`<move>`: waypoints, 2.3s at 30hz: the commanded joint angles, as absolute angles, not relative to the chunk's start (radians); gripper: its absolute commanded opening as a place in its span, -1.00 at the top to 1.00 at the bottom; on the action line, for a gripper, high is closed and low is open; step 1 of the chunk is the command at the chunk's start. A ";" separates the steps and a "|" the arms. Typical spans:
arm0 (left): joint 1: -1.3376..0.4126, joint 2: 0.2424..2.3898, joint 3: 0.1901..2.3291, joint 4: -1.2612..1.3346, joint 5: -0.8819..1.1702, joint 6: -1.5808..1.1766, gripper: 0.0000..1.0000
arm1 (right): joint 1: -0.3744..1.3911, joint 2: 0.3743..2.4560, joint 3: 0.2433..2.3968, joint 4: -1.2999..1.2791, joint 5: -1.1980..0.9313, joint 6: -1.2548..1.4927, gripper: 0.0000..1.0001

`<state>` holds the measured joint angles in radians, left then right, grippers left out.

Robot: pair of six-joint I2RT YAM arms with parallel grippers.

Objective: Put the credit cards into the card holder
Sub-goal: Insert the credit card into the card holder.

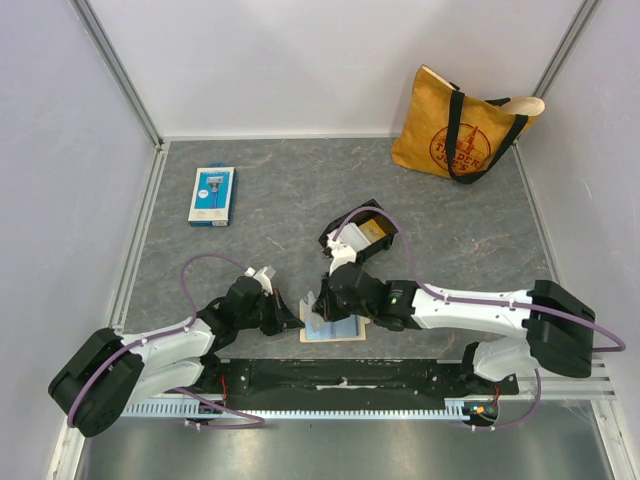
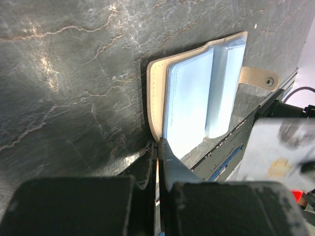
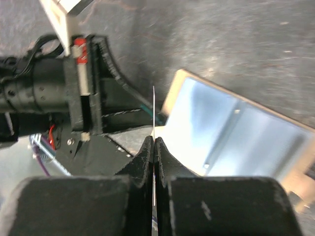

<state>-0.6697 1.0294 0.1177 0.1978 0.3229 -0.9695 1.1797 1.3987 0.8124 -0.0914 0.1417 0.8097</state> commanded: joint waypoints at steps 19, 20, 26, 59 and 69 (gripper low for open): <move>-0.670 1.015 0.121 0.147 0.296 -0.950 0.96 | 1.020 1.155 0.584 -0.296 0.265 0.971 1.00; -0.672 1.015 0.123 0.149 0.296 -0.950 0.96 | 1.020 1.161 0.583 -0.296 0.265 0.973 1.00; -0.670 1.028 0.129 0.149 0.299 -0.945 0.96 | 1.020 1.187 0.554 -0.259 0.261 0.980 1.00; -0.670 1.052 0.135 0.166 0.299 -0.948 0.96 | 1.035 1.322 0.638 0.031 0.057 0.954 1.00; -0.670 1.052 0.130 0.166 0.296 -0.948 0.97 | 1.042 1.344 0.670 0.166 -0.106 0.922 1.00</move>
<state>-0.6697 1.0409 0.1268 0.1913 0.3225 -0.9691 1.0363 1.3457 0.6373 0.0696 -0.0216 0.9421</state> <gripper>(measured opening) 0.019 0.006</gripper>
